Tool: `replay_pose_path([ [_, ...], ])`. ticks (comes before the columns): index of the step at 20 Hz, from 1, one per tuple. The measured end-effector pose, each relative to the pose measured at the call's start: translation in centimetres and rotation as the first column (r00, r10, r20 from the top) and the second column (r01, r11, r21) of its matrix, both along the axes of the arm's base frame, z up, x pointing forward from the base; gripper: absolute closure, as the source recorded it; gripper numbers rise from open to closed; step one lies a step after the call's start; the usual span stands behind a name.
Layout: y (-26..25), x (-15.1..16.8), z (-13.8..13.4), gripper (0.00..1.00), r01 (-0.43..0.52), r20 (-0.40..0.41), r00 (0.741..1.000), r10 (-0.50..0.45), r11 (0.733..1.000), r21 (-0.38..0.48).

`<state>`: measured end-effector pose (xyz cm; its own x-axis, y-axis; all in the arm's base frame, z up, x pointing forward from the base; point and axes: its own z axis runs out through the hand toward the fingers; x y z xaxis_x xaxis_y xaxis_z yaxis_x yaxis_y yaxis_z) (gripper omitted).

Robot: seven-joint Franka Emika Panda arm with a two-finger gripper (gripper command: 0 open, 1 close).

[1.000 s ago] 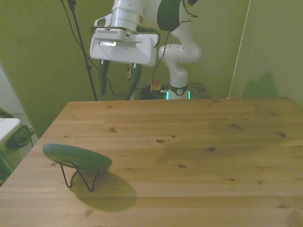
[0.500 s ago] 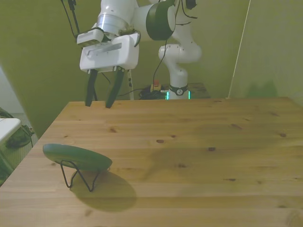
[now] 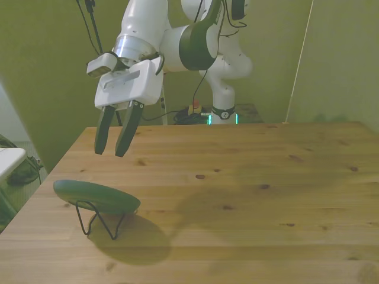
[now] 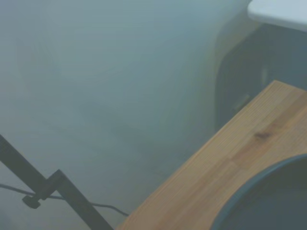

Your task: Unload the plate

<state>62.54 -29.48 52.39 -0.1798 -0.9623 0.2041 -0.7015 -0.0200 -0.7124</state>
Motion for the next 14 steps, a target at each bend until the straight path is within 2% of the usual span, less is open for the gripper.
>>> replay_pose_path([
  [6,-3.1,1.3,-0.9,0.0,0.072,0.013,0.997,-0.072,0.997,0.007],
  [14,-3.1,4.1,-3.7,0.0,0.074,-0.003,0.997,-0.074,0.997,0.009],
])
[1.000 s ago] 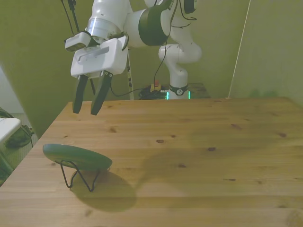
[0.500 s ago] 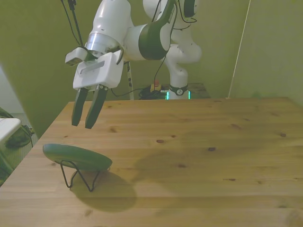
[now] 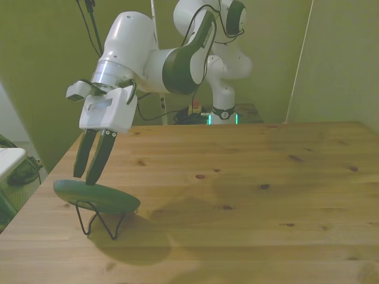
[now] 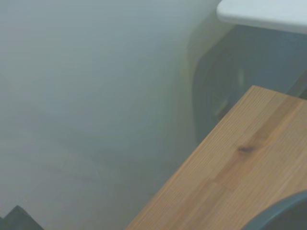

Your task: Unload the plate

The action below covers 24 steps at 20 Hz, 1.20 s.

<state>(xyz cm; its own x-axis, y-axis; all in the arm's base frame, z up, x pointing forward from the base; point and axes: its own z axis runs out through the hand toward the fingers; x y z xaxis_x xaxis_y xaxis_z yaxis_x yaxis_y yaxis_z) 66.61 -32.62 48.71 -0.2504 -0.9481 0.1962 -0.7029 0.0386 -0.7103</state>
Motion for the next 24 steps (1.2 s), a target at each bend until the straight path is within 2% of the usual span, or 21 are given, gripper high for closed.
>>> replay_pose_path([
  [2,-0.1,0.3,-0.5,0.0,0.002,-0.004,1.0,-0.002,1.0,0.001],
  [3,-0.1,0.4,-0.7,1.0,0.003,-0.007,1.0,-0.003,1.0,0.002],
  [24,-0.9,0.7,-1.8,1.0,0.014,-0.018,1.0,-0.014,1.0,0.006],
])
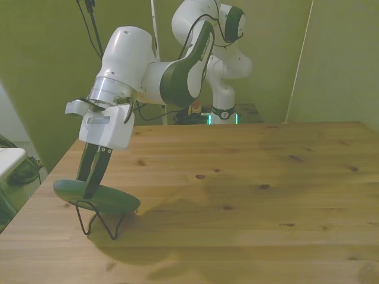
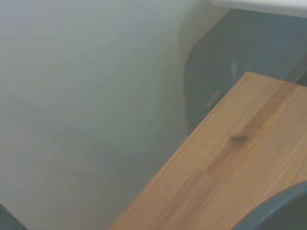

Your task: Unload the plate

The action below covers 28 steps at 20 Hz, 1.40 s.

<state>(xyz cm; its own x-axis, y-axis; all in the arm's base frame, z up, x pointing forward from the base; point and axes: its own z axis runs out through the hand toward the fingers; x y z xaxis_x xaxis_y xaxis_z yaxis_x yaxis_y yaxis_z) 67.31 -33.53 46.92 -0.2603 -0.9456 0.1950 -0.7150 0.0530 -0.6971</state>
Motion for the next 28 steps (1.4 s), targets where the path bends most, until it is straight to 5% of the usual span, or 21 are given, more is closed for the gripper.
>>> replay_pose_path([
  [19,0.0,0.0,0.3,1.0,0.0,0.005,1.0,0.0,1.0,-0.002],
  [28,1.9,-2.8,8.4,1.0,-0.021,0.084,0.996,0.021,1.0,-0.003],
])
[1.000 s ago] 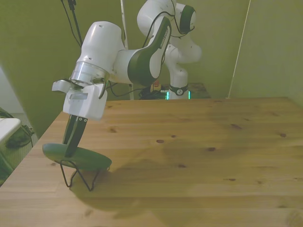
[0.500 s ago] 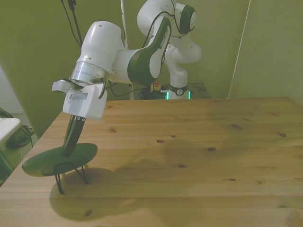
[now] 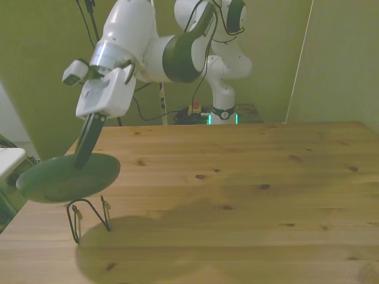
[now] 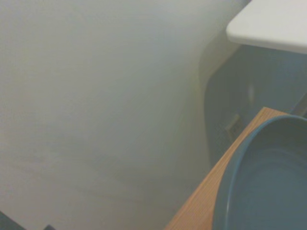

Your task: Unload the plate

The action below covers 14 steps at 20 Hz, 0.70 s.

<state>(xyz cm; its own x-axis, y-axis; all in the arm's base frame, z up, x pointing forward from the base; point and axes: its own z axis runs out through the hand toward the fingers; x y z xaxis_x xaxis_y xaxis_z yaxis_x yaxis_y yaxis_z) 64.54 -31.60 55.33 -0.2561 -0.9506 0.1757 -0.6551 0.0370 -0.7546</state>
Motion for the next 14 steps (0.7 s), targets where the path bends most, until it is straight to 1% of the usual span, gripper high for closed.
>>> replay_pose_path([
  [2,1.4,-1.5,2.1,1.0,-0.026,-0.007,1.0,0.026,1.0,0.004],
  [4,3.9,-2.7,3.7,1.0,-0.075,-0.039,0.996,0.074,0.997,-0.007],
  [5,5.7,-3.1,4.2,1.0,-0.108,-0.066,0.992,0.107,0.994,-0.01],
  [7,9.9,-3.6,4.3,1.0,-0.178,-0.146,0.974,0.174,0.984,-0.012],
  [10,16.3,-2.9,2.7,1.0,-0.251,-0.254,0.936,0.244,0.968,0.006],
  [12,20.0,-1.9,0.6,1.0,-0.28,-0.328,0.905,0.27,0.96,0.017],
  [14,23.1,-0.7,-2.5,1.0,-0.297,-0.394,0.875,0.281,0.955,0.022],
])
